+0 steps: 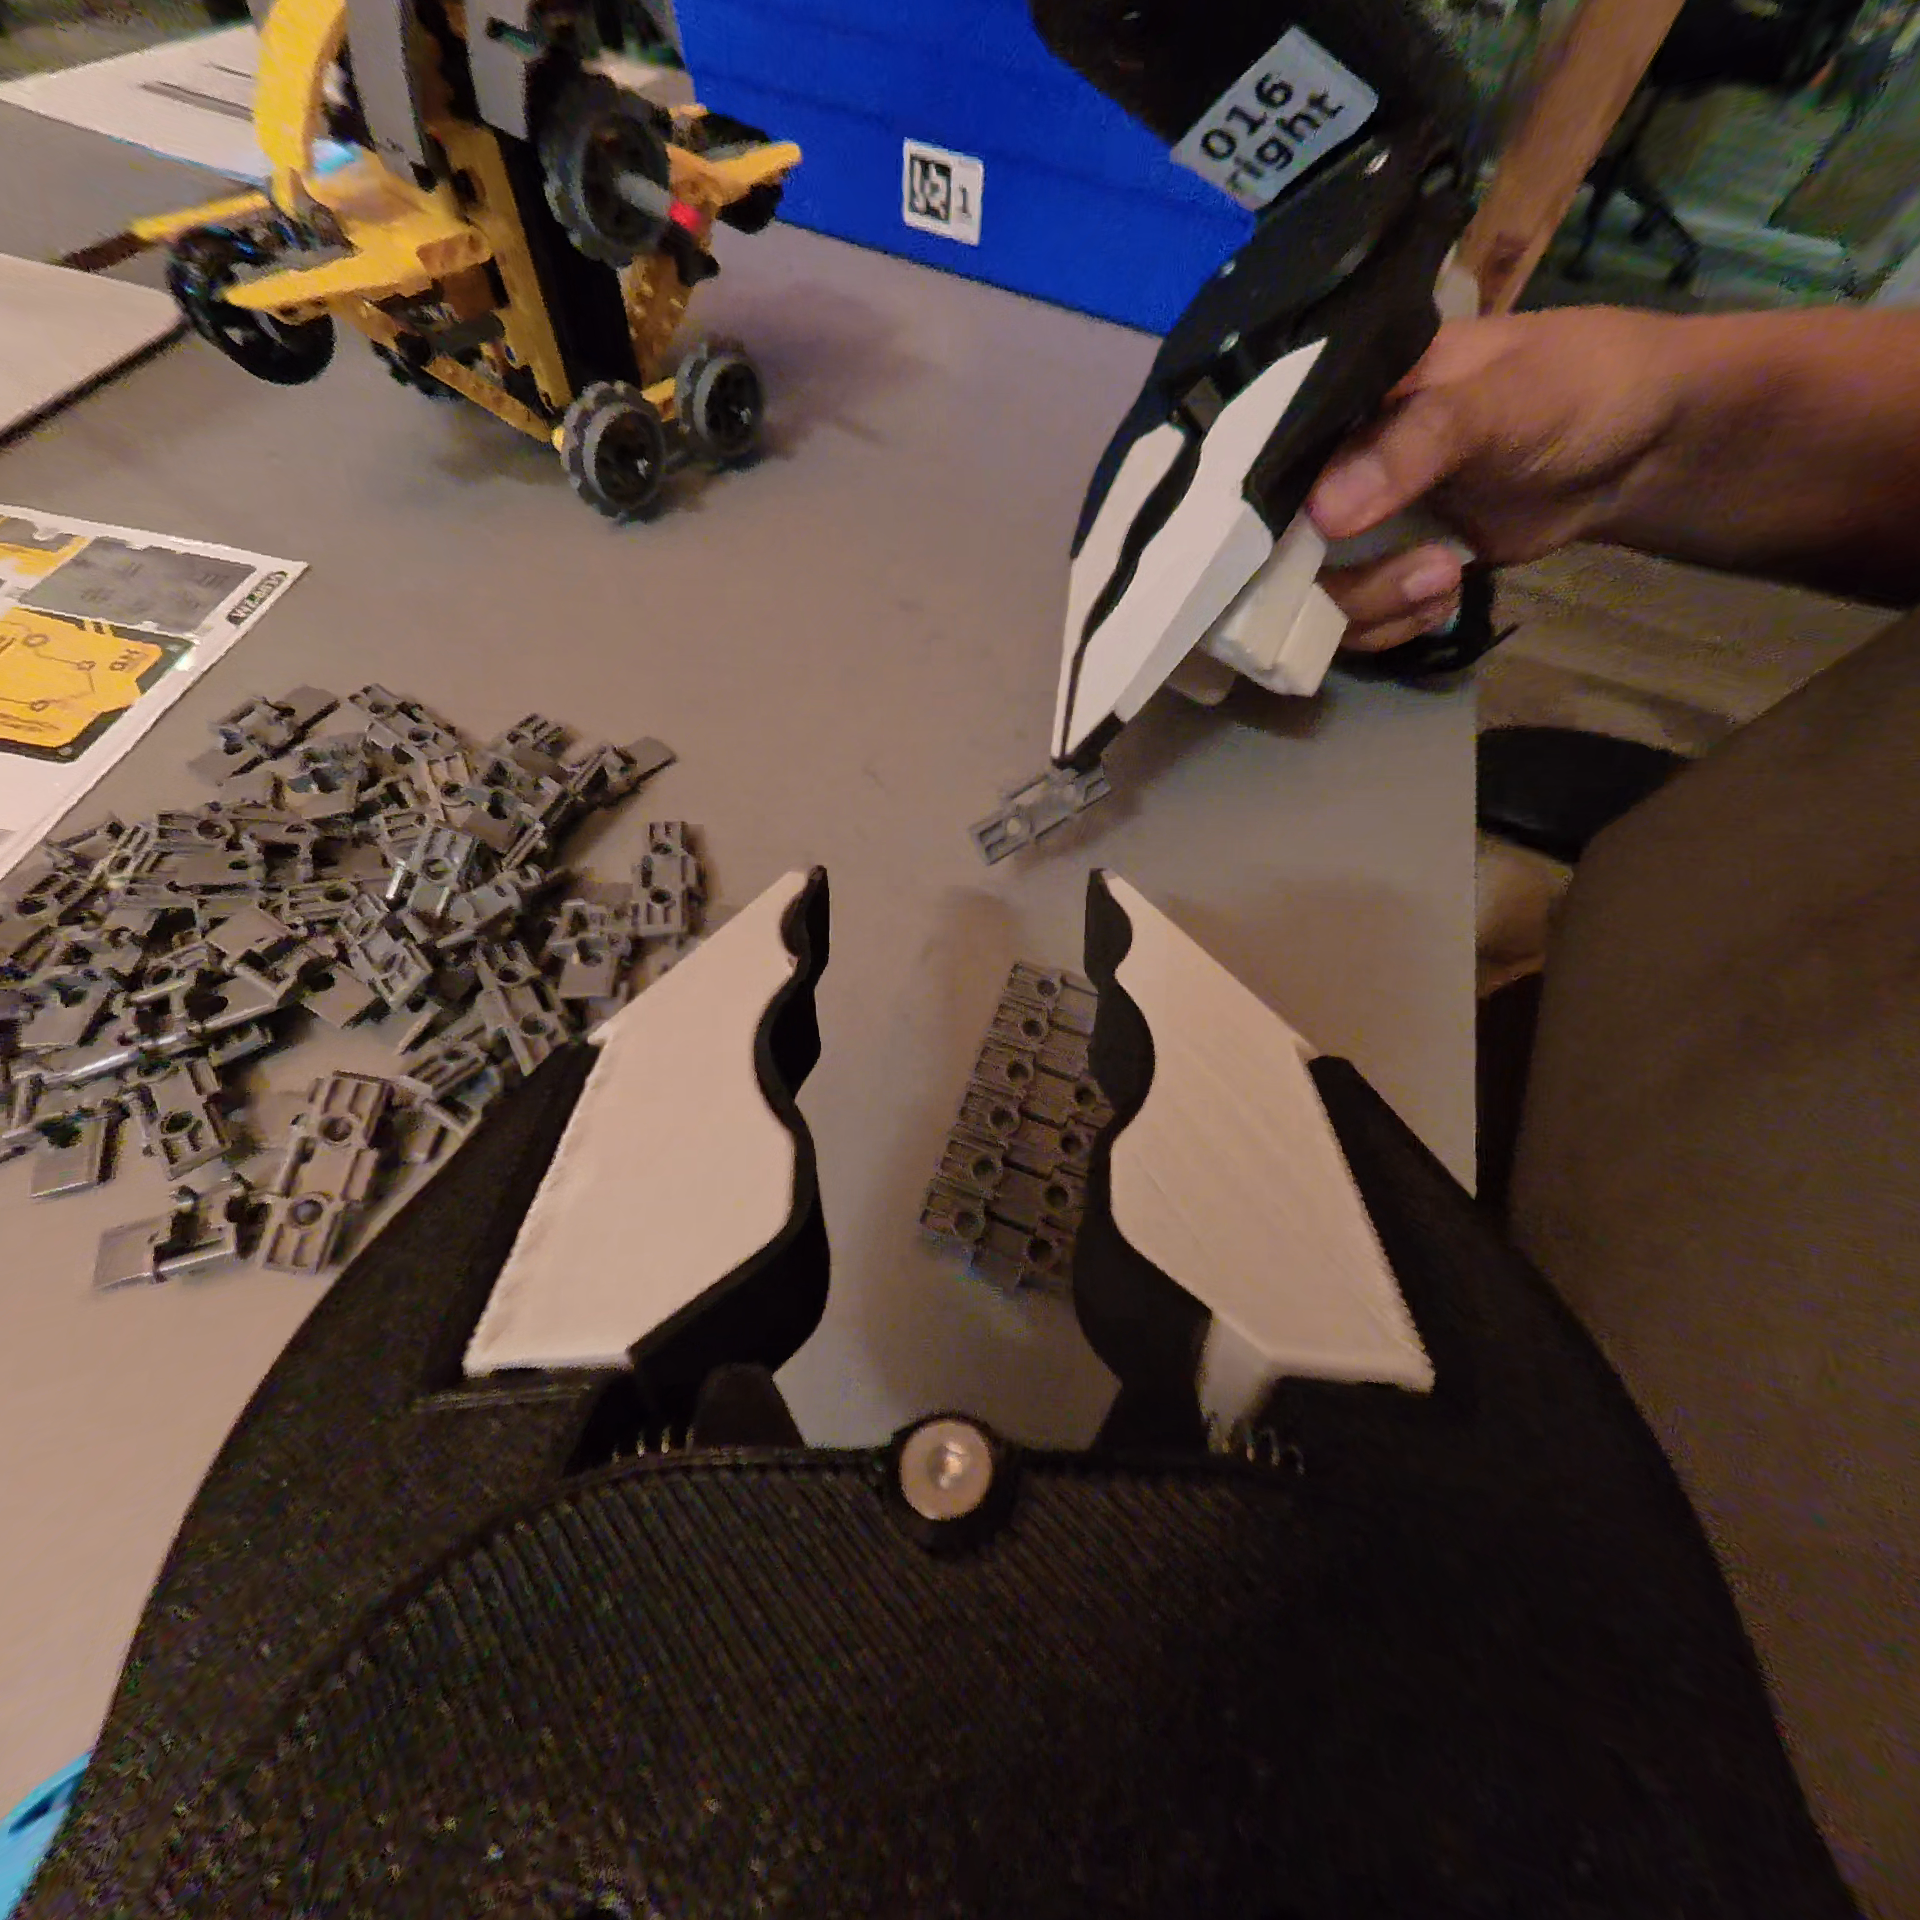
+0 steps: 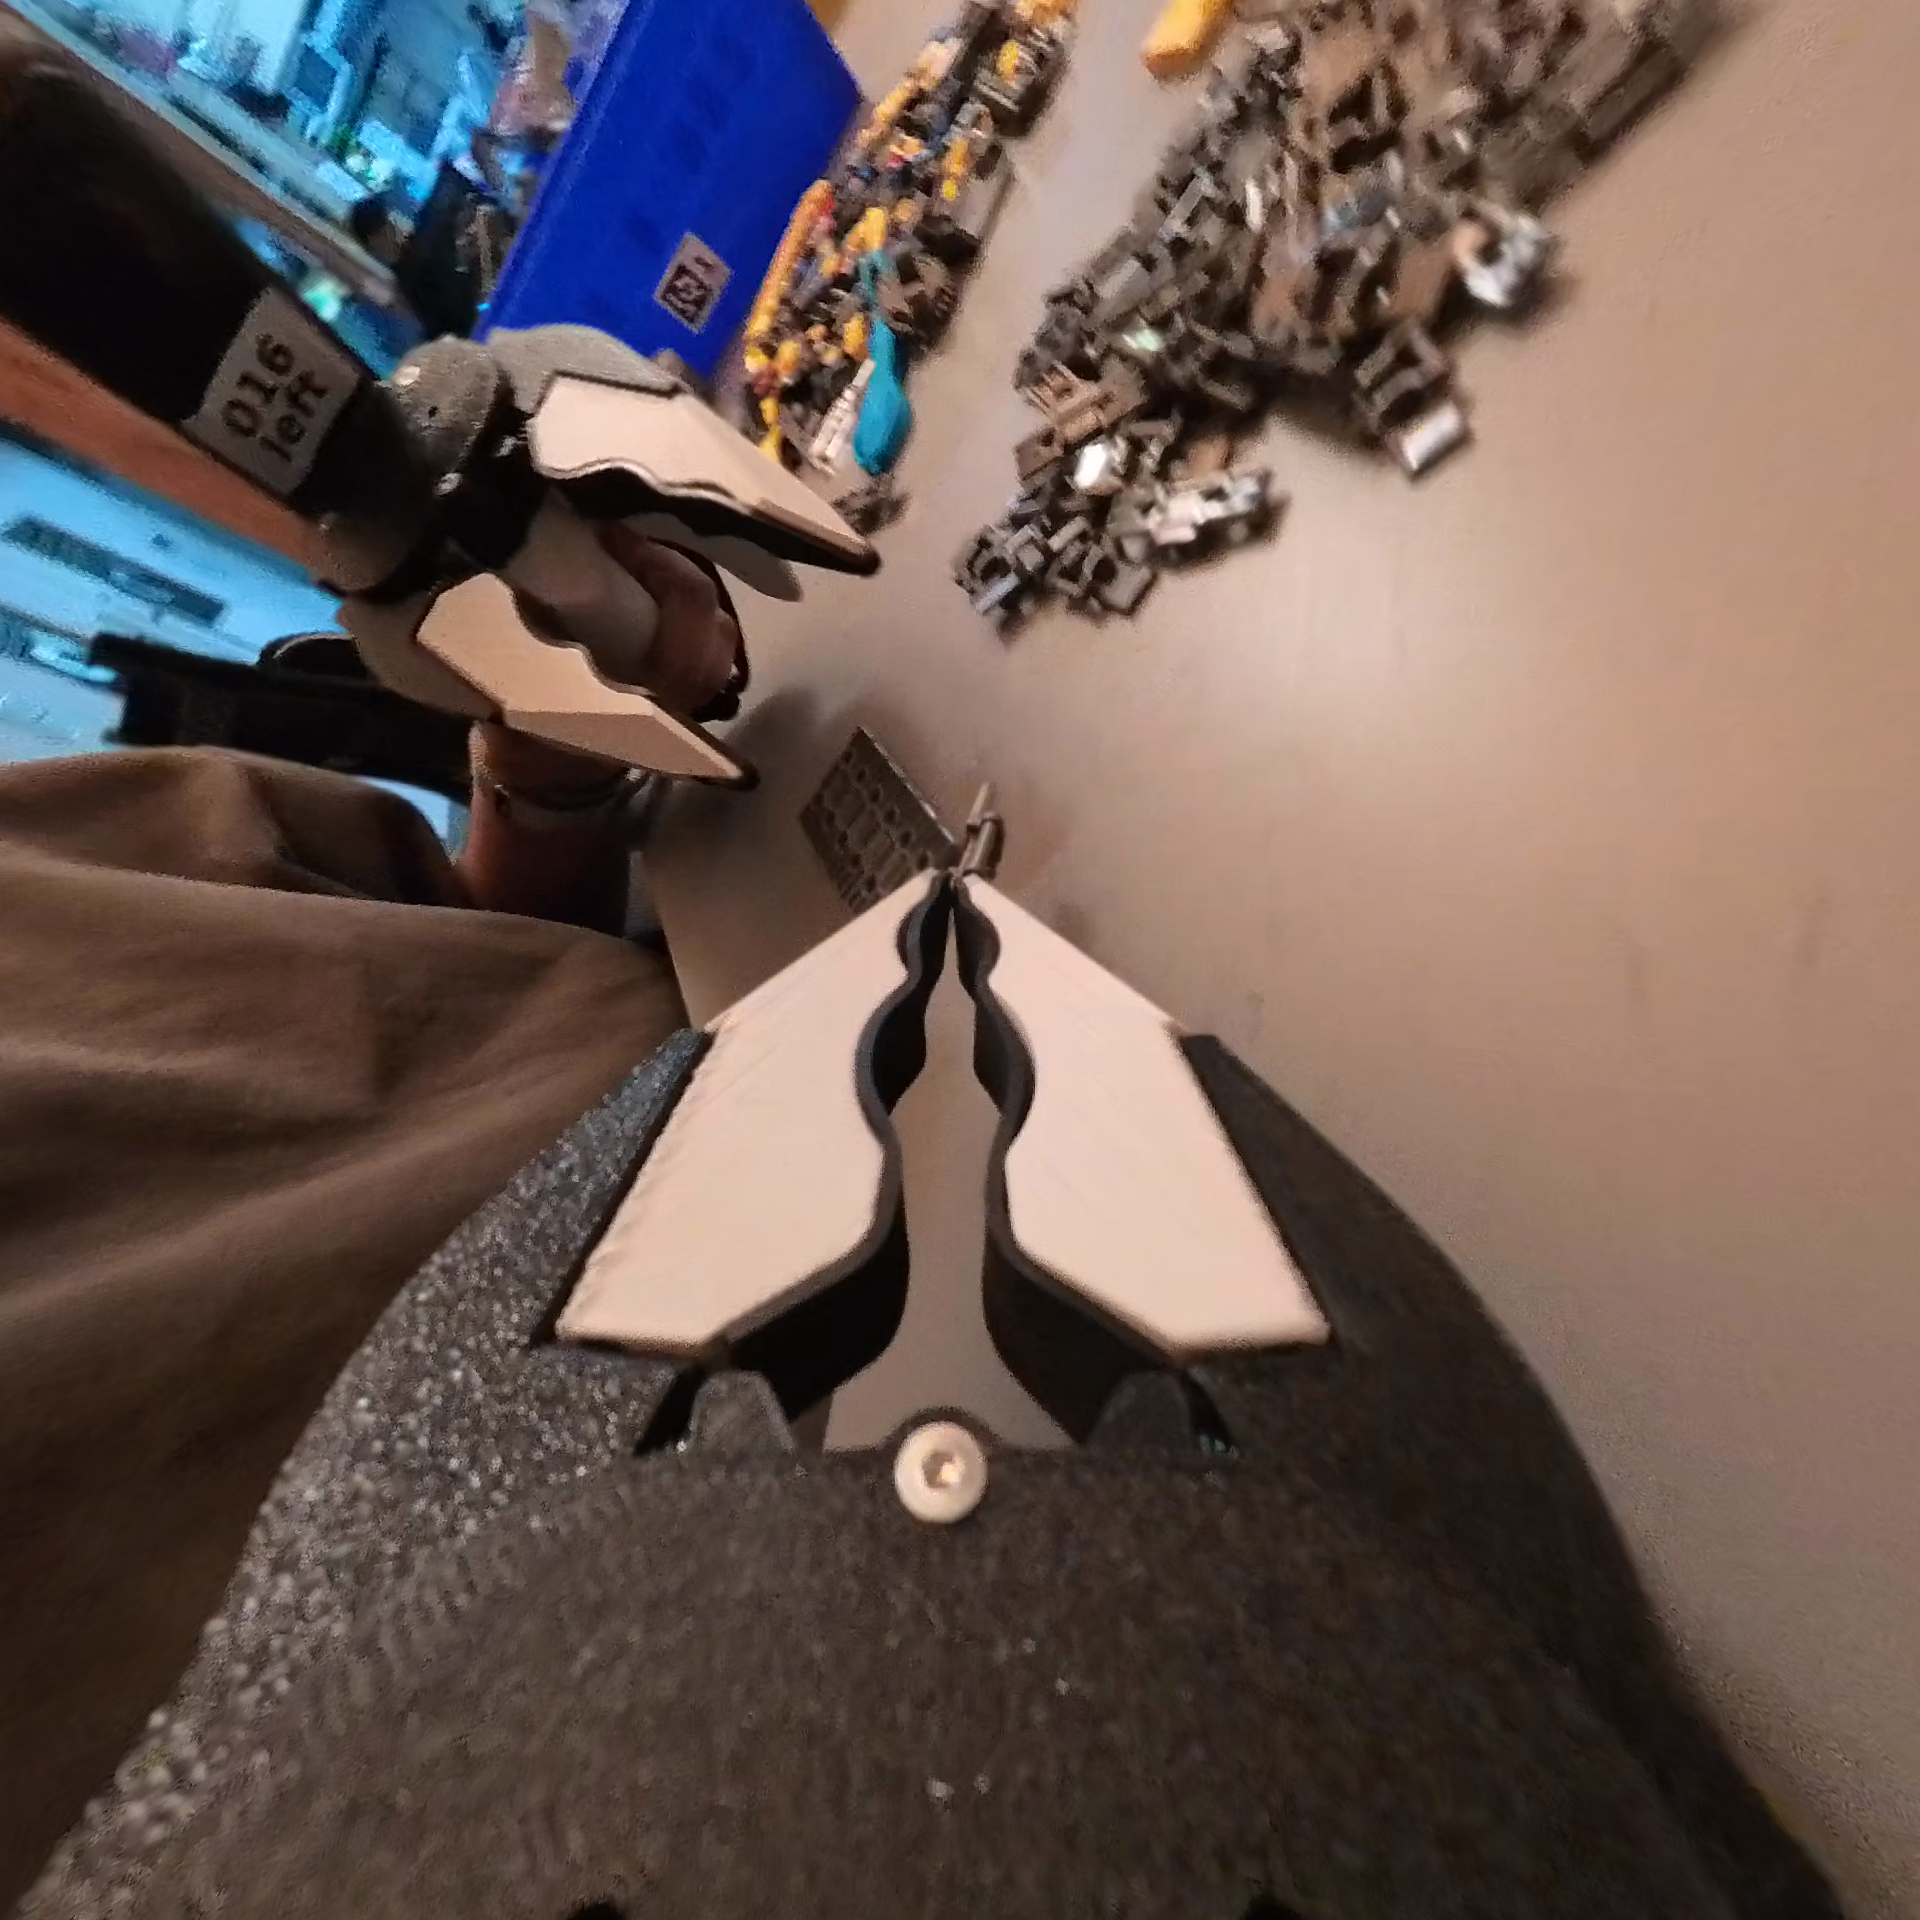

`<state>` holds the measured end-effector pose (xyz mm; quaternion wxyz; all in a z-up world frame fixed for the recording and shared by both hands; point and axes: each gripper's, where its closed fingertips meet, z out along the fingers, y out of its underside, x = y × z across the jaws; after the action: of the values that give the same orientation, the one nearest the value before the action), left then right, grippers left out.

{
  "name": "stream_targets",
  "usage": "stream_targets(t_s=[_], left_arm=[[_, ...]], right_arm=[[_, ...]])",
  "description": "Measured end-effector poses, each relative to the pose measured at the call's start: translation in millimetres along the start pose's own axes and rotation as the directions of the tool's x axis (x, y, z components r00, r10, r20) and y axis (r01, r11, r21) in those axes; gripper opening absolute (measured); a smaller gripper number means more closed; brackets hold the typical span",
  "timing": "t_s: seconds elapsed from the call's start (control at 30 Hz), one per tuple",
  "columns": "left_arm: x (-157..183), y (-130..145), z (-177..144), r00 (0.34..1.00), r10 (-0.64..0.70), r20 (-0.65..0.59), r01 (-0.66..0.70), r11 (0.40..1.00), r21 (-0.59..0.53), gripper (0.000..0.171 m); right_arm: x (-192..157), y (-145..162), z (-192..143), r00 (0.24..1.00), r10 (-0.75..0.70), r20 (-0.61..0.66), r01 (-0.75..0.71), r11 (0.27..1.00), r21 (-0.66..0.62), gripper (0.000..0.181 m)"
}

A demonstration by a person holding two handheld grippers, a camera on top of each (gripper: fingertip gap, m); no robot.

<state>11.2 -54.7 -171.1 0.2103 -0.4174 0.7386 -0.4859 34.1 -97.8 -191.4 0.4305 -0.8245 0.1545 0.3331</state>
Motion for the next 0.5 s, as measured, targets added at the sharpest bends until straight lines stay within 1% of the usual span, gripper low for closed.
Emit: stream_targets(t_s=[0.07, 0.17, 0.2, 0.3, 0.4, 0.5], left_arm=[[2, 5, 3, 1.0, 0.006, -0.003, -0.006, 1.0, -0.021, 0.048], [3, 7, 6, 1.0, 0.014, -0.001, -0.014, 0.999, -0.032, 0.048], [4, 6, 6, 1.0, 0.019, 0.0, -0.019, 0.999, -0.032, 0.048], [7, 3, 4, 0.999, 0.036, 0.006, -0.036, 0.999, -0.028, 0.047], [7, 2, 0, 0.999, 0.046, 0.021, -0.045, 0.999, -0.024, 0.047], [5, 5, -5, 0.998, 0.045, 0.041, -0.044, 0.999, -0.029, 0.047]], right_arm=[[7, 12, -3, 0.997, 0.02, -0.072, -0.021, 1.0, -0.021, 0.0], [23, 28, -7, 0.971, -0.057, -0.23, 0.037, 0.995, -0.09, 0.0], [26, 30, -9, 0.962, -0.078, -0.261, 0.053, 0.993, -0.101, 0.0], [25, 31, -13, 0.958, -0.086, -0.275, 0.061, 0.993, -0.101, 0.0], [18, 27, -18, 0.964, -0.105, -0.246, 0.087, 0.993, -0.083, 0.0], [18, 31, -21, 0.951, -0.168, -0.26, 0.139, 0.982, -0.127, 0.002]])
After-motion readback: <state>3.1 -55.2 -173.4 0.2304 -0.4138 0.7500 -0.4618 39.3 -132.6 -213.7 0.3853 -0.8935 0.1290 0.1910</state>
